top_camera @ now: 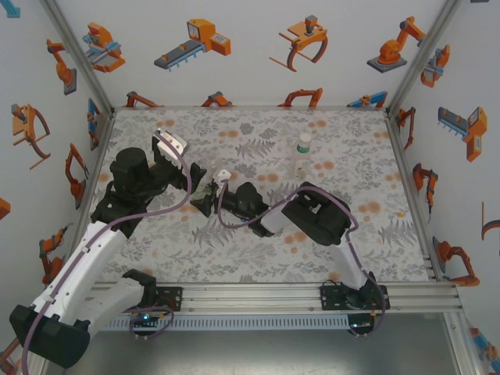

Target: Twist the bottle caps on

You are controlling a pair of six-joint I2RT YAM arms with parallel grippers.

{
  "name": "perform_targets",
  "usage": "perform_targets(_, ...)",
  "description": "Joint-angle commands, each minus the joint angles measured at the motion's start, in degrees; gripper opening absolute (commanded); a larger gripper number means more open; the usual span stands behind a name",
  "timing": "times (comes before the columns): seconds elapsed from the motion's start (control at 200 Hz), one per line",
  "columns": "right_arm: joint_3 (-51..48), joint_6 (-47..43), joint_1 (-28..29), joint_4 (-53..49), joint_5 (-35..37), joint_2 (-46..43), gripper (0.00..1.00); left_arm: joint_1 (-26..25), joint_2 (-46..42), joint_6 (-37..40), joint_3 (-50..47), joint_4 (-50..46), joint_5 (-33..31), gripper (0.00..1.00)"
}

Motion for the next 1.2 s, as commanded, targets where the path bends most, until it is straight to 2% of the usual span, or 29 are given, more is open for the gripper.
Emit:
perform_targets(0.0,-2.5,-1.9,-0.3,0.4,0.6,-6.2,0.43,0.2,-0.5,0.0,-0.2,1.3,2.7,0.82)
perform_targets(0.3,-12.6,-1.3,-4.8,-3.8,-1.8,-21.4,0.41,0.3,-1.0,-0.5,-1.6,4.2,10.0,0.83)
perform_targets(0.616,-18.8,0.3,-12.4,-12.3,-7.1,-38.4,0.39,0.3,-1.9,-0.5,-2.9,6.8,19.1,0.84)
perform_targets(0.901,-17.3,3.7,-15.3,-17.5,-18.2,-49.6,0.35,0.0,-3.9,-3.0,-8.1,19.2,39.7,0.84)
perform_targets(1.046,-14.6,7.6,-15.2,-17.6,-24.9,-52.5,0.33,-0.2,-3.8,-3.7,-8.2,20.3,40.9,0.84)
perform_targets(1.192,-11.9,13.0,-15.2,-13.8,-31.5,-52.7,0.31,-0.1,-4.8,-6.5,-10.2,26.0,41.0,0.87)
